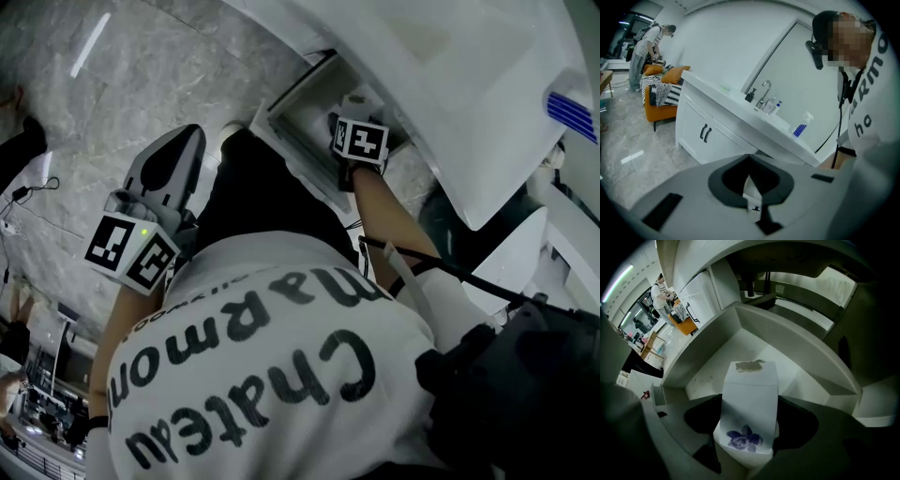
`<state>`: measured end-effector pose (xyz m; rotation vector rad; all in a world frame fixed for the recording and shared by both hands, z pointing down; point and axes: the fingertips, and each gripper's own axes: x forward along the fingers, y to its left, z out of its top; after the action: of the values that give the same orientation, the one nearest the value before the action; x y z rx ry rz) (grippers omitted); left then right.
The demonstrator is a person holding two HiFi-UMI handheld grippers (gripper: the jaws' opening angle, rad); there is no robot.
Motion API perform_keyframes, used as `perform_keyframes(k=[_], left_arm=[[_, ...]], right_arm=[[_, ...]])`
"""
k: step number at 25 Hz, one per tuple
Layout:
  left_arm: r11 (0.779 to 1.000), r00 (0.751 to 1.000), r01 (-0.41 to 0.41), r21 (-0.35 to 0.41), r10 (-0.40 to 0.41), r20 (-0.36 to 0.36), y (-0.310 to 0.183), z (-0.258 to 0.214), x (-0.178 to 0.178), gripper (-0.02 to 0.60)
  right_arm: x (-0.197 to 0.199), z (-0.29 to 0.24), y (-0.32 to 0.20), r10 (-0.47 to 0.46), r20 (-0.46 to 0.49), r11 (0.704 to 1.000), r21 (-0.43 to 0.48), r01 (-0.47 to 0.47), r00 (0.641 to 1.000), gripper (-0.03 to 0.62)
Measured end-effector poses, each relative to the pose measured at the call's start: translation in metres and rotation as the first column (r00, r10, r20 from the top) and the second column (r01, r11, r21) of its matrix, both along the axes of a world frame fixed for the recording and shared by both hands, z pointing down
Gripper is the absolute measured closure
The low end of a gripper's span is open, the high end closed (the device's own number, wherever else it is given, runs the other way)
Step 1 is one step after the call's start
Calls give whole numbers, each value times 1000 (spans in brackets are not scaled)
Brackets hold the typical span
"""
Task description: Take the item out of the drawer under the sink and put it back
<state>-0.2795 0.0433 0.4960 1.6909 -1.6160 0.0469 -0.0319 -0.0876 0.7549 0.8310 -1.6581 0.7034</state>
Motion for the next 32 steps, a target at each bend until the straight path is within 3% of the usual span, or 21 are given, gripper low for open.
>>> perform_keyframes(k=[10, 18, 32], left_arm=[[1000, 1000, -8, -3, 8, -4, 1, 2, 3, 573], [1000, 1000, -30, -6, 30, 5, 5, 5, -4, 574], [994, 994, -109, 19, 109, 20, 8, -4, -6, 573]], right_arm=[[3, 0, -2, 27, -46, 1000, 16, -26, 999, 258], [2, -1, -1, 14, -31, 999, 52, -13, 999, 263], [-11, -33, 8, 43, 114, 984, 166, -61, 993, 263]])
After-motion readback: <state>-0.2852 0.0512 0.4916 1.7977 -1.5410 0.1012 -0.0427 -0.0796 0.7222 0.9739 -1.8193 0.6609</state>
